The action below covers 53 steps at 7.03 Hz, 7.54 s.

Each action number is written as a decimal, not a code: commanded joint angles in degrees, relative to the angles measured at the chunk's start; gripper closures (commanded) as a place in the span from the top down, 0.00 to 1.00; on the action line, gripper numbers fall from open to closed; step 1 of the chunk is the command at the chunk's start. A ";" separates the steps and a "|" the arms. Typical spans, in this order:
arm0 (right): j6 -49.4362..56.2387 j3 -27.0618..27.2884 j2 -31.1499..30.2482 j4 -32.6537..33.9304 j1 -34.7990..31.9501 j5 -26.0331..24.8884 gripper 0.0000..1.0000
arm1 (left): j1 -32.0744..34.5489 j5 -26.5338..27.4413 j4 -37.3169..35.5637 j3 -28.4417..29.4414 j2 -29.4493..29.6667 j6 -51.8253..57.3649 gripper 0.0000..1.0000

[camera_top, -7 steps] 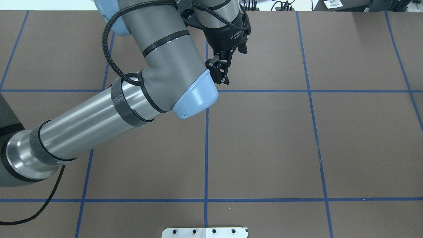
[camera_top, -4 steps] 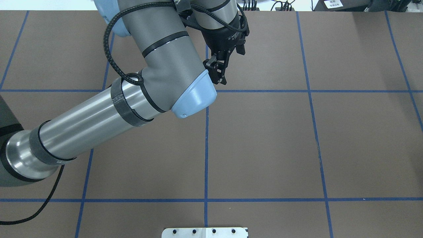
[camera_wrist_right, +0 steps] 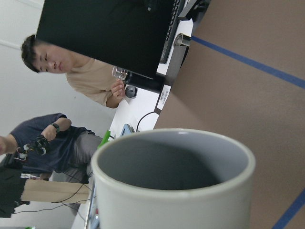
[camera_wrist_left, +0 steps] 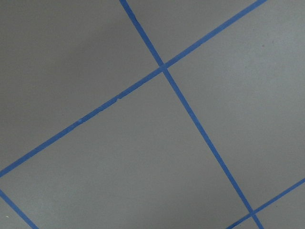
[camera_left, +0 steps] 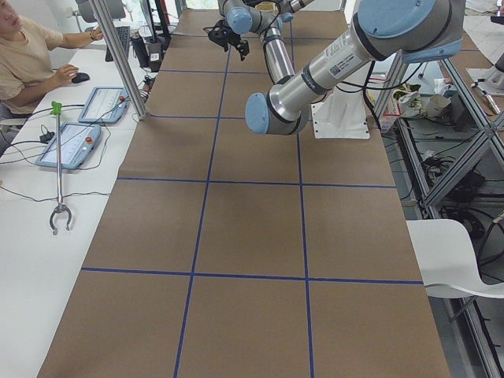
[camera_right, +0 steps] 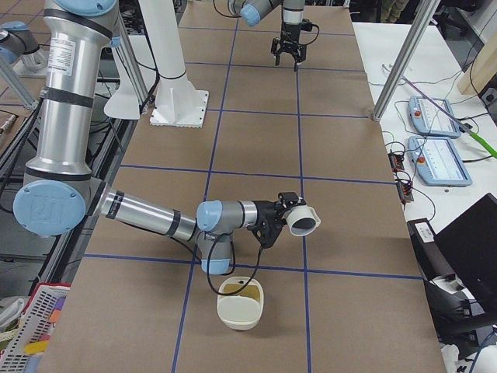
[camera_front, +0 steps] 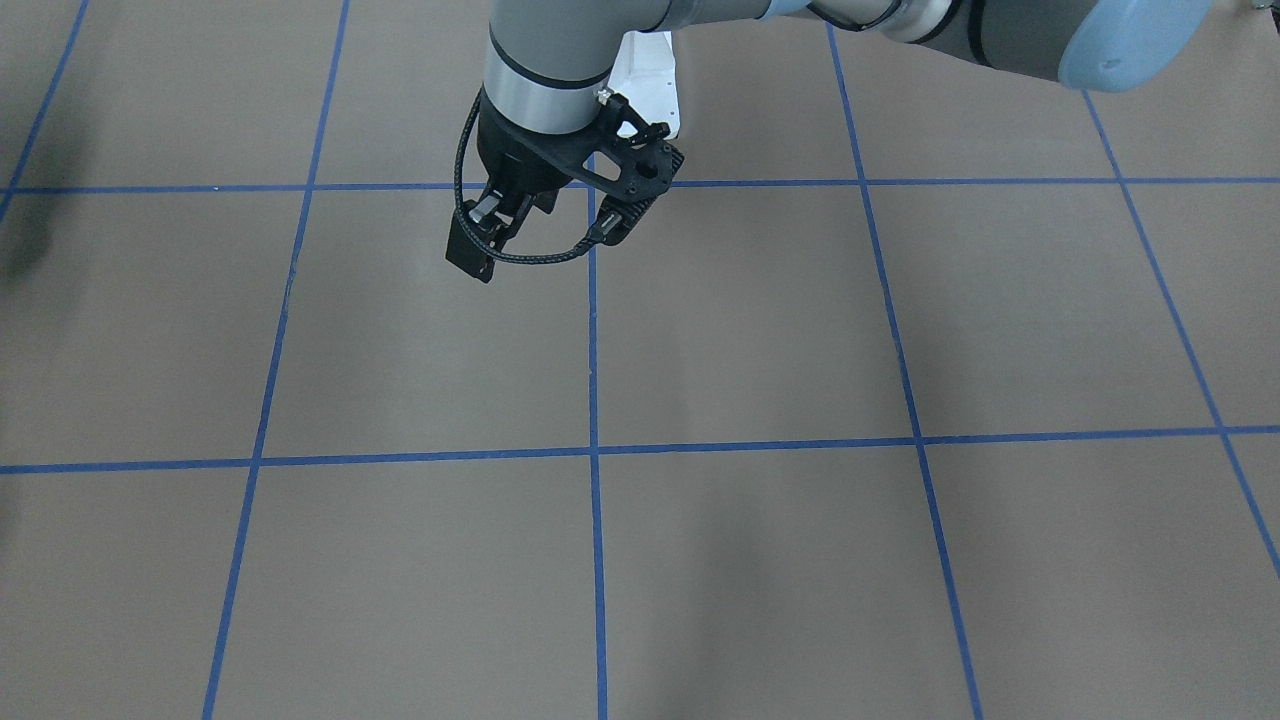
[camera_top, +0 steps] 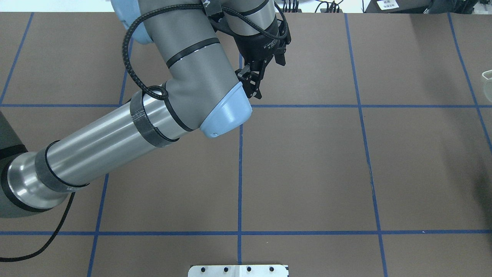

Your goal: Left arm hands cup to right arm to dump lemon

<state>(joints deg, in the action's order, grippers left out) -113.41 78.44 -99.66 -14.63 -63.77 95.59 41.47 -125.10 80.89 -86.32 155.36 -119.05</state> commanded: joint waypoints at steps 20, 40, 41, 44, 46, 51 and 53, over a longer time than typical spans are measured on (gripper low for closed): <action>37.74 17.98 35.59 78.79 51.73 -76.79 0.12 | -5.26 3.46 -2.06 7.31 4.78 14.54 0.79; 53.06 19.37 23.25 64.79 49.28 -58.99 1.00 | -1.14 2.85 -2.41 -15.49 -12.11 22.50 0.00; 57.47 19.38 19.89 58.90 46.66 -53.29 1.00 | 0.18 2.85 -2.41 -20.94 -19.66 28.63 0.00; 60.41 23.06 12.41 53.92 29.22 -21.29 1.00 | 6.06 2.50 0.91 -25.99 -39.18 54.71 0.00; 70.03 22.99 8.46 54.53 12.08 1.95 1.00 | 11.40 -3.35 13.00 -25.31 -53.95 66.08 0.00; 102.53 23.60 7.99 87.78 -16.90 38.67 1.00 | 24.00 -9.71 8.44 -15.11 -59.38 89.04 0.00; 107.69 24.57 8.34 96.97 -16.92 39.23 1.00 | 24.36 -9.72 3.59 -14.15 -59.73 92.32 0.00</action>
<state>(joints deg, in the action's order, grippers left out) -8.95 102.60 -91.45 77.59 -80.45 134.03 65.62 -134.69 87.26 -101.54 95.88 -28.73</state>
